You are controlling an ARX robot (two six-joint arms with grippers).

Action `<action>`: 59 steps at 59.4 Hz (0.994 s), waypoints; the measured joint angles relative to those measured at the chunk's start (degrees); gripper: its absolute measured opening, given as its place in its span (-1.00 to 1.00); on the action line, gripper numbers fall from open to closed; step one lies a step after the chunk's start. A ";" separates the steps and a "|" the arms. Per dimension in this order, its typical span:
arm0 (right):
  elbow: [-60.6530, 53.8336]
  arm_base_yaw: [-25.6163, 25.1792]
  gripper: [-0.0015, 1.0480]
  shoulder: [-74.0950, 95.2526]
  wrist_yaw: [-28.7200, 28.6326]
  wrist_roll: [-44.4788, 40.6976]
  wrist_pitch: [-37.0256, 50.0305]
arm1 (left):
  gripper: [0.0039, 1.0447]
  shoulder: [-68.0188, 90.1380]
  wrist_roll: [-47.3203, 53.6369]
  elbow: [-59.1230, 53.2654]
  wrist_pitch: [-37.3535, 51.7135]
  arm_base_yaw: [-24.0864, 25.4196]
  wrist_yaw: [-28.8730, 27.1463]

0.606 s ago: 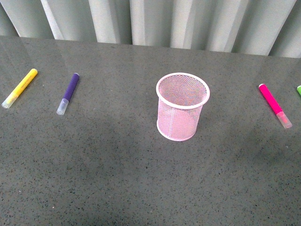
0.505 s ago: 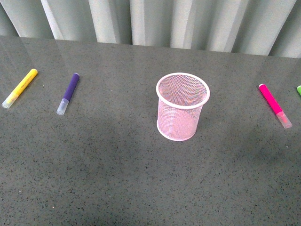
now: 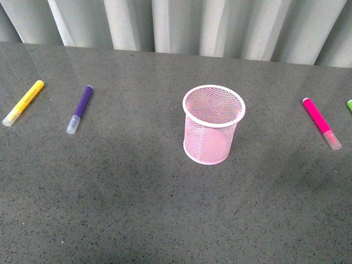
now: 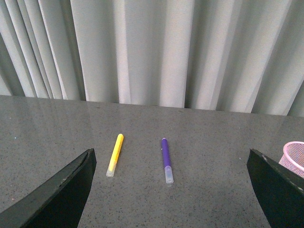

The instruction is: Insert purple and pink pens into pink cup

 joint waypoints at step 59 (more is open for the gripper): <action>-0.02 0.00 0.87 0.00 -0.02 0.00 0.00 | 0.88 9.66 -7.67 5.46 -13.05 0.20 0.85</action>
